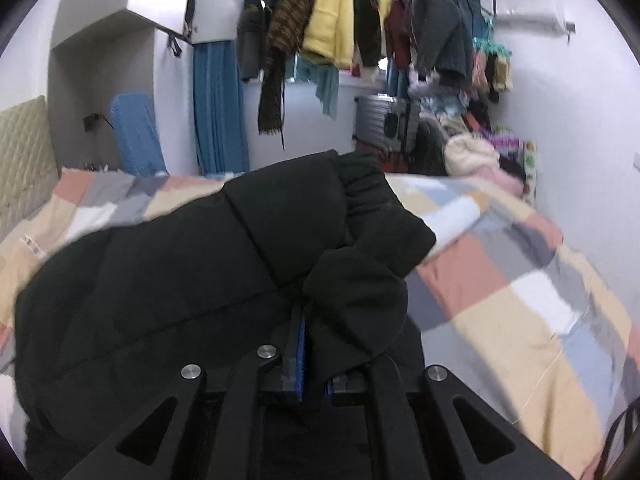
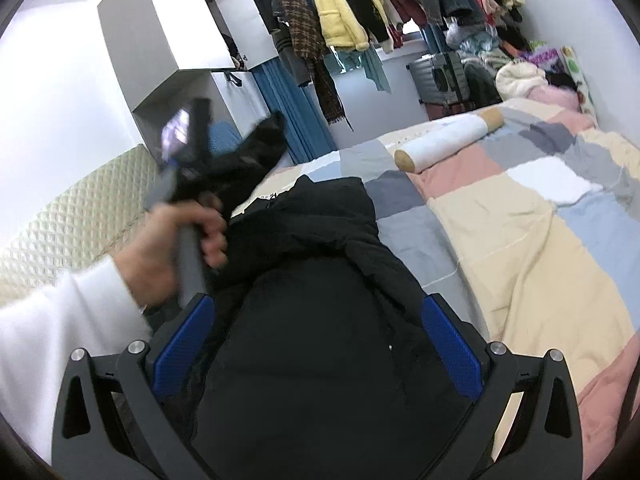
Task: Fold large clothes
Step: 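Fold the held sleeve across the jacket body with the left gripper and release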
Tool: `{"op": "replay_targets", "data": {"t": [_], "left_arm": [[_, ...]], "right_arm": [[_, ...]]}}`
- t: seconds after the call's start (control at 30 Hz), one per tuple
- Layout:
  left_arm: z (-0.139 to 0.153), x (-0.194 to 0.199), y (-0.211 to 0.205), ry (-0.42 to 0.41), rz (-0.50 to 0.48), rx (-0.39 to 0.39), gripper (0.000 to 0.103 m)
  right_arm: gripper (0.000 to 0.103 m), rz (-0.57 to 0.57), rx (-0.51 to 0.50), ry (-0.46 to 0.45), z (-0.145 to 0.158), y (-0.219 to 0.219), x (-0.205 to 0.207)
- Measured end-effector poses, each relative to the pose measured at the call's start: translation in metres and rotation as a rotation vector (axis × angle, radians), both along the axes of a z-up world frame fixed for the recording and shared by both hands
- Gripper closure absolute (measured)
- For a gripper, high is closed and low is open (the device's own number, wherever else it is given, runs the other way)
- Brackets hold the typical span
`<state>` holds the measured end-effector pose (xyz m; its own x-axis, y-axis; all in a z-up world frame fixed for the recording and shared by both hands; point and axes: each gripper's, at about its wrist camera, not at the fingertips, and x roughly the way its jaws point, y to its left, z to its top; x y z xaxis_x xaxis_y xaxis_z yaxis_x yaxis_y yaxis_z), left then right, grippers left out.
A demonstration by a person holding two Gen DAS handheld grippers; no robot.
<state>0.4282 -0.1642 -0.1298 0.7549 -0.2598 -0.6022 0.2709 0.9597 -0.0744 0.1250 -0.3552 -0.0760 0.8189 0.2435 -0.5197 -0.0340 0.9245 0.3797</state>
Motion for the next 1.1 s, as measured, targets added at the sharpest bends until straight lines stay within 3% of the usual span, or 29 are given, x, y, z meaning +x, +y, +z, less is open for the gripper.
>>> {"op": "replay_targets", "data": {"t": [0.13, 0.3, 0.6, 0.87, 0.9, 0.97, 1.0, 1.03, 1.1], "left_arm": [[-0.040, 0.004, -0.017, 0.016, 0.016, 0.036, 0.097], [-0.062, 0.008, -0.022, 0.001, 0.027, 0.038, 0.096], [-0.081, 0.021, -0.036, 0.034, 0.016, 0.095, 0.095], [-0.071, 0.005, -0.038, 0.018, 0.015, 0.132, 0.089], [-0.068, 0.003, -0.040, 0.014, 0.017, 0.156, 0.082], [-0.059, -0.008, -0.037, -0.028, 0.050, 0.199, 0.057], [-0.055, -0.014, -0.034, -0.046, 0.059, 0.201, 0.039], [-0.051, -0.020, -0.030, -0.058, 0.064, 0.201, 0.029], [-0.042, -0.030, -0.021, -0.061, 0.060, 0.187, 0.028]], "right_arm": [[0.000, -0.004, 0.010, 0.011, -0.004, -0.006, -0.003], [0.000, 0.006, 0.030, 0.072, -0.018, -0.011, 0.005], [0.000, 0.057, 0.036, 0.125, -0.033, -0.006, 0.017], [0.000, 0.069, 0.024, 0.131, -0.034, -0.004, 0.017], [0.000, 0.073, 0.018, 0.129, -0.033, -0.002, 0.017], [0.000, 0.081, 0.009, 0.122, -0.033, -0.002, 0.016], [0.000, 0.083, 0.003, 0.119, -0.032, -0.001, 0.016], [0.000, 0.084, -0.004, 0.116, -0.031, 0.001, 0.015], [0.000, 0.085, -0.009, 0.112, -0.030, 0.000, 0.015]]}}
